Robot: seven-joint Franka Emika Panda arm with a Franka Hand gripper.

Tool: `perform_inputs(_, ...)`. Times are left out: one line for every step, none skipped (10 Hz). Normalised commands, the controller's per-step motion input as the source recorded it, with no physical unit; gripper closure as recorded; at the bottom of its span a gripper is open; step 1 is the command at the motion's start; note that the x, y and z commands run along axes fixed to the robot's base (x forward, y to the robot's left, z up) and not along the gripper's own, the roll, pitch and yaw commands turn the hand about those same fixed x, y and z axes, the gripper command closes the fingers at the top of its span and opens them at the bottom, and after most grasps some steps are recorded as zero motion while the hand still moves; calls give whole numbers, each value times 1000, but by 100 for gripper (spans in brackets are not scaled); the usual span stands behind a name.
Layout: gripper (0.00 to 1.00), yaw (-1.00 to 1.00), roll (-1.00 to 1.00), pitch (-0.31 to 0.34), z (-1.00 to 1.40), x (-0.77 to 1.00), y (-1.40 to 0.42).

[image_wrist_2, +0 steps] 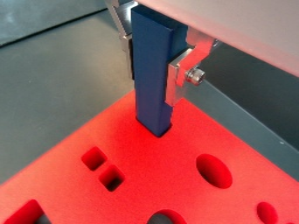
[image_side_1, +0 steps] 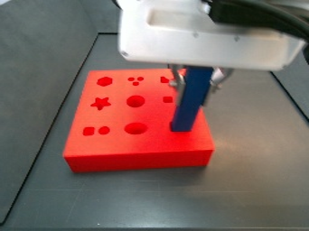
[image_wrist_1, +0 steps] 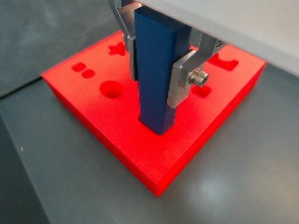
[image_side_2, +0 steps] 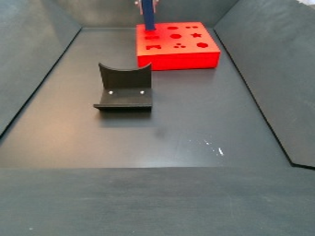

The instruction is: Insert the rectangle object.

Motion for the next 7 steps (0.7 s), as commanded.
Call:
perform_inputs(100,-120,-266,100,-600,-26,129)
perform_inputs(100,-423,-329,0,-571,-694,149)
perform_inputs(100,-191,-393,-129,-351,-874,103)
perform_inputs(100,-20,-461,-249,-57,-769,69)
perform_inputs(100,0,-497,-339,0,-643,94)
perform_inputs(100,0,-500,-436,137,-506,17)
perform_inputs(100,0,-500,-471,134,-471,51)
